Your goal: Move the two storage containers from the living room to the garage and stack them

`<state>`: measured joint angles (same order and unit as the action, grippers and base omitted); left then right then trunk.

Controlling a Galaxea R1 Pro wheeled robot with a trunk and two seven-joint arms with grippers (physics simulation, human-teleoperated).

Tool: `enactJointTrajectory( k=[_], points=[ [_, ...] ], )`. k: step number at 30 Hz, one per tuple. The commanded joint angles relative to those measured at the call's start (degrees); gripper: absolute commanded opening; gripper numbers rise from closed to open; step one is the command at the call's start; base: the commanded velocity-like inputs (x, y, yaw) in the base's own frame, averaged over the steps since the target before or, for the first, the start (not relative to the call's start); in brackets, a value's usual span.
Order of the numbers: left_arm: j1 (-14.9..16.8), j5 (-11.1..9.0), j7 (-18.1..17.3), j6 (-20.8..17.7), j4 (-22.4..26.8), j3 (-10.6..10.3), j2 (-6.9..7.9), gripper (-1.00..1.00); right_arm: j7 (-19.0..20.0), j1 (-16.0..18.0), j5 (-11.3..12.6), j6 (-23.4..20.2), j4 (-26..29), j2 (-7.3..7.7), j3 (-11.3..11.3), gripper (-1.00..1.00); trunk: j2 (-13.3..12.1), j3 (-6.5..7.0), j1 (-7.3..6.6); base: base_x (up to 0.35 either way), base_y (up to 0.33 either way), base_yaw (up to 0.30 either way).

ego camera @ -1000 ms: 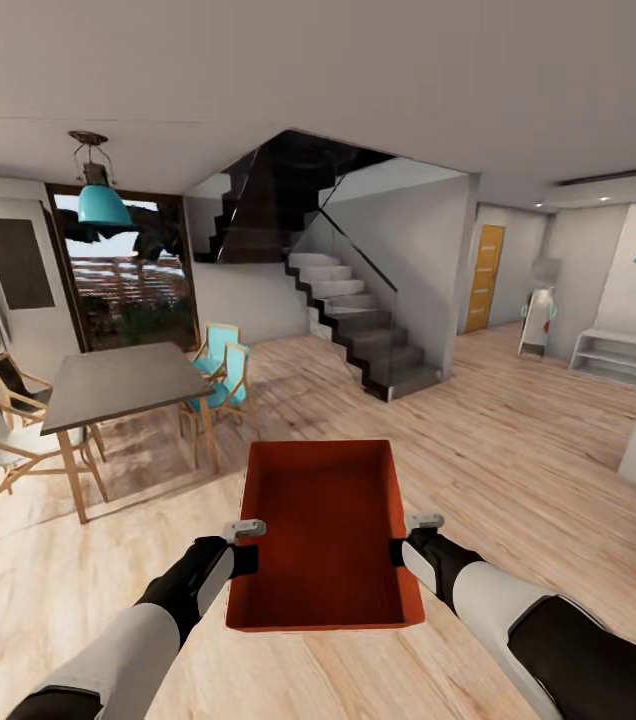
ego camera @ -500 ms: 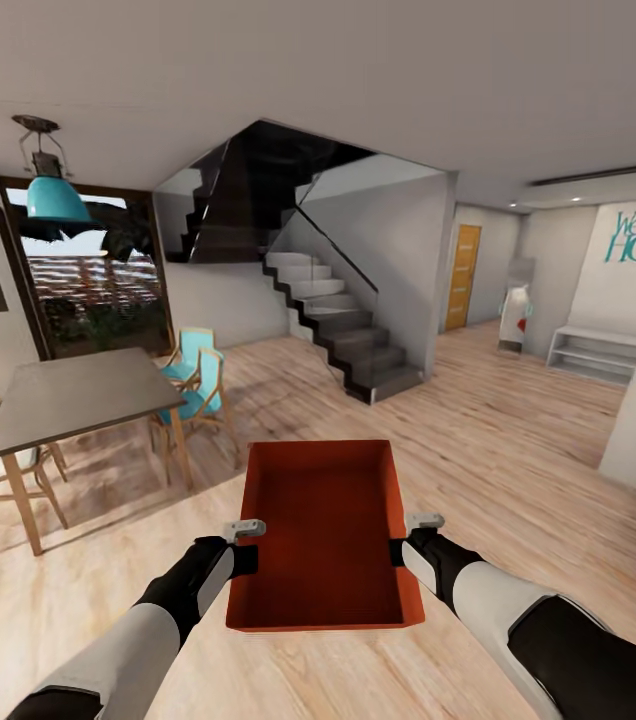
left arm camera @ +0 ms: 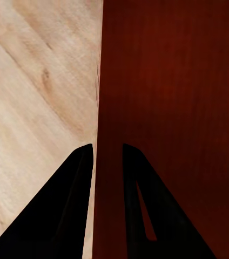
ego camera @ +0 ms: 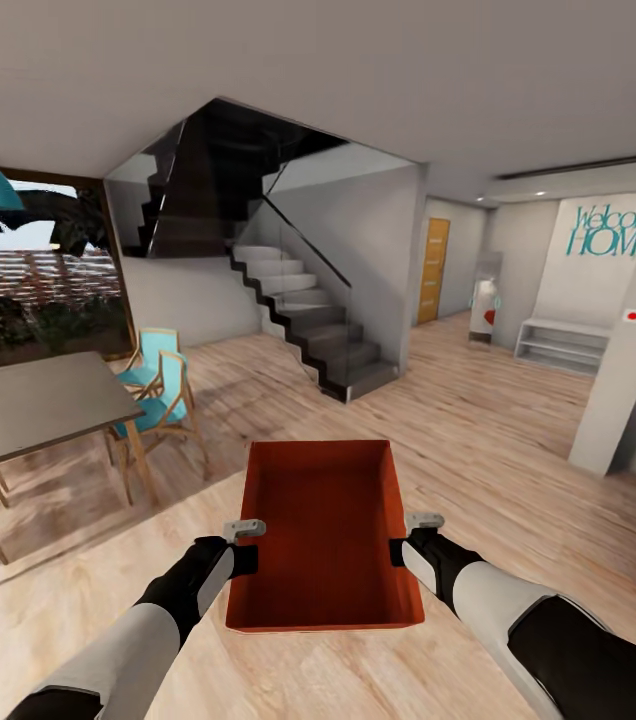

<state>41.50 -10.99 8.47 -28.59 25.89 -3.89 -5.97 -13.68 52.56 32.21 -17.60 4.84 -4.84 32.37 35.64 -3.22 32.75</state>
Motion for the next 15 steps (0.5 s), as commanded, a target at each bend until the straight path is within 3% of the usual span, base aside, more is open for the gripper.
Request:
enactJointTrajectory(
  k=[1, 10, 15],
  points=[
    [-0.01, 1.24, 0.85, -0.59, -0.05, -0.67, 0.08, -1.00, -0.49, 0.09, -0.92, -0.34, 0.26, 0.00, 1.42, -1.00, 0.10, -0.18, 0.05, 0.323, 0.000, -0.192],
    [-0.01, 1.24, 0.85, -0.59, -0.05, -0.66, 0.08, -1.00, -0.52, 0.09, -0.87, -0.33, 0.26, 0.00, 1.38, -1.00, 0.10, -0.31, 0.05, 0.322, 0.000, -0.058],
    [-0.01, 1.24, 0.85, -0.59, -0.05, -0.68, 0.08, -1.00, -0.56, 0.09, -0.92, -0.33, 0.26, 0.00, 1.38, -1.00, 0.10, -0.31, 0.05, 0.322, 0.000, -0.187]
  ],
)
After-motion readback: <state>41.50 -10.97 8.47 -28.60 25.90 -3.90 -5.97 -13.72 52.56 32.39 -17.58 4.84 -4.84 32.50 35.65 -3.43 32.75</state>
